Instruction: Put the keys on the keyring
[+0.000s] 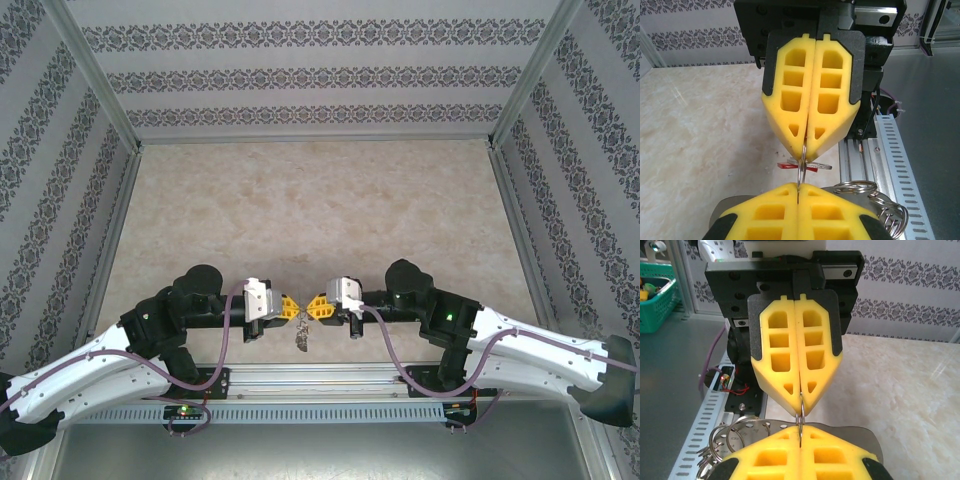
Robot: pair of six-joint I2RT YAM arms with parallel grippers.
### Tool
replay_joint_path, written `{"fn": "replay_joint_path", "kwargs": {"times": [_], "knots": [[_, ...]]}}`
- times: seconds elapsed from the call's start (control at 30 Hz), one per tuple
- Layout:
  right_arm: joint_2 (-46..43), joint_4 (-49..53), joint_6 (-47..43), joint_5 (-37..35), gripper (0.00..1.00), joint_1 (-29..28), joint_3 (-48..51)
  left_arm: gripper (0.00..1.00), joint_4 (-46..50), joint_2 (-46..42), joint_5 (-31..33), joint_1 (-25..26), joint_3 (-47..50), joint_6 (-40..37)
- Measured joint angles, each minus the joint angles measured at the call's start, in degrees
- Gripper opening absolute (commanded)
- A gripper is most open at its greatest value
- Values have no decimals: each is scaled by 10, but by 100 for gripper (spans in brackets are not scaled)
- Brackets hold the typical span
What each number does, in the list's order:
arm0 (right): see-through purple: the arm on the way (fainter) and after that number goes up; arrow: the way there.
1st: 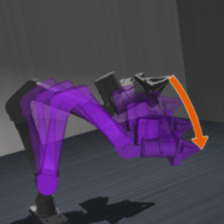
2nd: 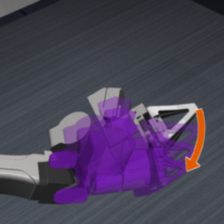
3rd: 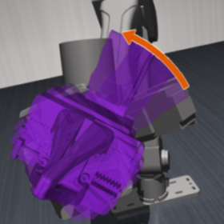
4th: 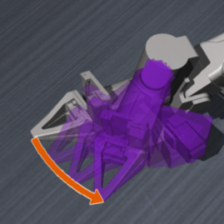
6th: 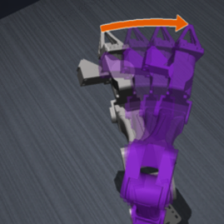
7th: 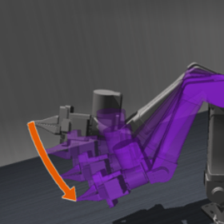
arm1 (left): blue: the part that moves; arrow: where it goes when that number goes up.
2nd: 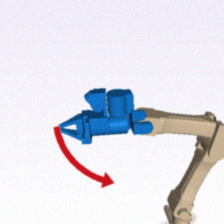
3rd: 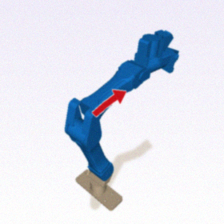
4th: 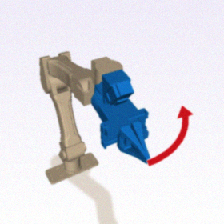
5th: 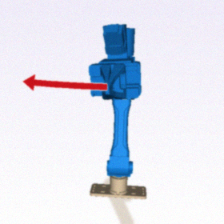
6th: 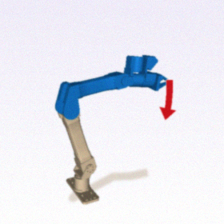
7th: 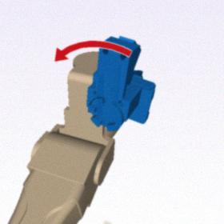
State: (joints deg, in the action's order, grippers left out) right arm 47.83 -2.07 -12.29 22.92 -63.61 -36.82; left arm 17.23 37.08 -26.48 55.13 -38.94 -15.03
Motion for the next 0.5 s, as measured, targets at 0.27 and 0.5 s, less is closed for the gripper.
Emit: {"fn": "replay_joint_path", "kwargs": {"times": [0.27, 0.5], "knots": [[1, 19, -17, -31, 0, -16, -9, 0, 4, 1, 2, 0, 0, 0], [5, 24, -23, -43, 0, -22, -11, 0, 9, 2, 6, 0, 0, 0]]}}
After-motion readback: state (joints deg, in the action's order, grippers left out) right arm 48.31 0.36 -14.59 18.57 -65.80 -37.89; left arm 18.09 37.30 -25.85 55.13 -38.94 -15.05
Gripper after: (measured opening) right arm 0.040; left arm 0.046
